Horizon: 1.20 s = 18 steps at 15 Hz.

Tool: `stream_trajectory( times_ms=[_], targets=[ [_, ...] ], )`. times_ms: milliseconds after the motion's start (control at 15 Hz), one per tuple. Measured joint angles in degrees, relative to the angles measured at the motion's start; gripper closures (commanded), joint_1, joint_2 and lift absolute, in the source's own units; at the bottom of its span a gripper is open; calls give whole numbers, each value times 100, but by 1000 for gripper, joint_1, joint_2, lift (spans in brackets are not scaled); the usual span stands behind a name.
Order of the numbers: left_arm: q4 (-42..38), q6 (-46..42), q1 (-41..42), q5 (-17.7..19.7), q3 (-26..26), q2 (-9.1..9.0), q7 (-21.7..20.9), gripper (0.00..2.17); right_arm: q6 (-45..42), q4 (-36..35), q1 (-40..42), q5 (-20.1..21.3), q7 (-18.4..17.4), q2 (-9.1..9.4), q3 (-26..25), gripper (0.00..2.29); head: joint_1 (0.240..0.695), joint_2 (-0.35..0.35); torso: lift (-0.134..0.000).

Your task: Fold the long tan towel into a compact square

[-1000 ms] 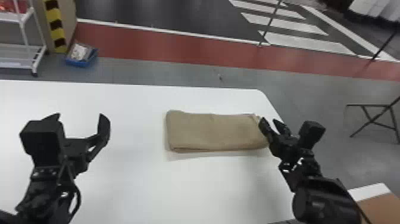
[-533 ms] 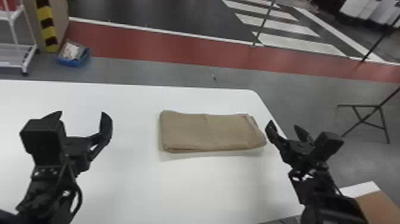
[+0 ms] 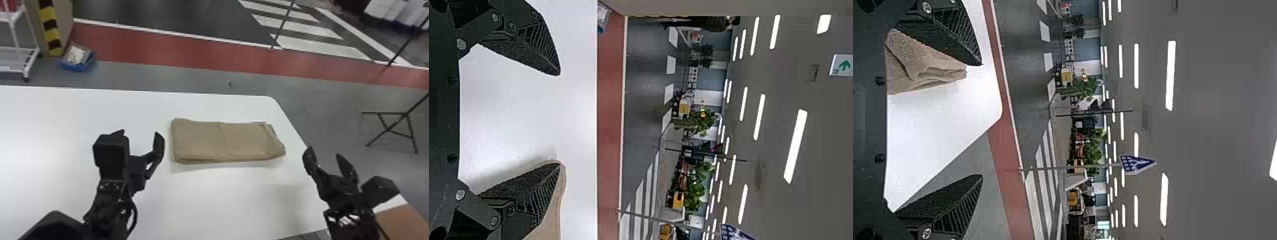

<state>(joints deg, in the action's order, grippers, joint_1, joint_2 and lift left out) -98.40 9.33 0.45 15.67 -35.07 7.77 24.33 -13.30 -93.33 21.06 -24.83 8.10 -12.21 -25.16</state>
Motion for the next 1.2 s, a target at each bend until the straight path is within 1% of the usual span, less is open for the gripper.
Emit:
stream_trajectory(
  times_ms=[133, 200, 467, 667, 800, 1133, 1200],
  targets=[
    [272, 27, -89, 179, -114, -160, -3, 279, -137, 34, 96, -27, 65, 60, -17, 90, 695, -350, -124],
    [447, 30, -147, 222, -190, -238, -10, 333, -185, 59, 128, -27, 92, 81, -18, 90, 695, -350, -124],
    [1090, -30, -388, 282, -466, -571, -1, 336, -312, 138, 185, 32, 95, 106, 1, 90, 695, -350, -124],
    [1304, -58, -496, 346, -604, -738, -25, 336, -325, 161, 205, 59, 96, 114, 10, 90, 695, -350, -124],
    [1473, -70, -610, 371, -709, -770, -26, 336, -326, 178, 223, 66, 118, 114, 7, 90, 695, -350, -124],
    [1975, -122, -880, 321, -868, -777, 55, 340, -428, 184, 302, 66, 121, 114, -43, 90, 695, -350, -124],
    [2049, -127, -923, 316, -866, -777, 86, 461, -431, 184, 307, 66, 121, 114, -50, 90, 695, -350, -124]
  ],
)
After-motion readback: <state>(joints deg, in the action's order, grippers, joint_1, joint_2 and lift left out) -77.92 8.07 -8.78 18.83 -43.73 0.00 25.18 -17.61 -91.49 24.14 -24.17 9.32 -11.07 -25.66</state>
